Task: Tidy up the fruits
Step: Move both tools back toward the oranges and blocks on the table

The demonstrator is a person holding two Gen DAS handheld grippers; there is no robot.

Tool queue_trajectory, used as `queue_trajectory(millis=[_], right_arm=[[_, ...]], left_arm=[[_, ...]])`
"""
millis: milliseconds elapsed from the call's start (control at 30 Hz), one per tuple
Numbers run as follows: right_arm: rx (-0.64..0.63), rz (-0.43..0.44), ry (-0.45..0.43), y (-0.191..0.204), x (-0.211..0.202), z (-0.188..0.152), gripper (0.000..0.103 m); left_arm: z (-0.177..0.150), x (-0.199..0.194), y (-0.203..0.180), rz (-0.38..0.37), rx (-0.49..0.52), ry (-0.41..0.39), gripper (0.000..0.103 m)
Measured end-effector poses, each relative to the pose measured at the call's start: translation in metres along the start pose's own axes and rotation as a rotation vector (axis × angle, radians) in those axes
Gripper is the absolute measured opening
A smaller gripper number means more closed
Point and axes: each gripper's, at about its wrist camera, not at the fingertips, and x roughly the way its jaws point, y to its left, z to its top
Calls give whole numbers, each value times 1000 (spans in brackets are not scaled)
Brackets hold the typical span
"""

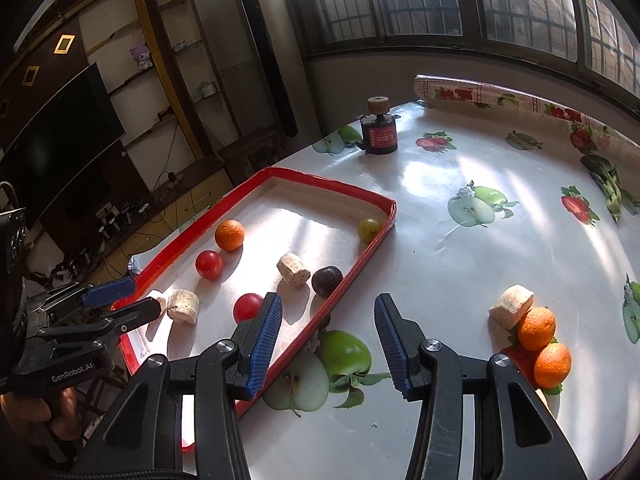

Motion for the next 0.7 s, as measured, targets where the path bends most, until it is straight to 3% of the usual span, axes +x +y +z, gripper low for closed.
queue_trajectory(millis=[700], right_arm=[[129, -116, -23, -72, -64, -51, 51]], left_arm=[[-3, -5, -78, -133, 118, 7, 55]])
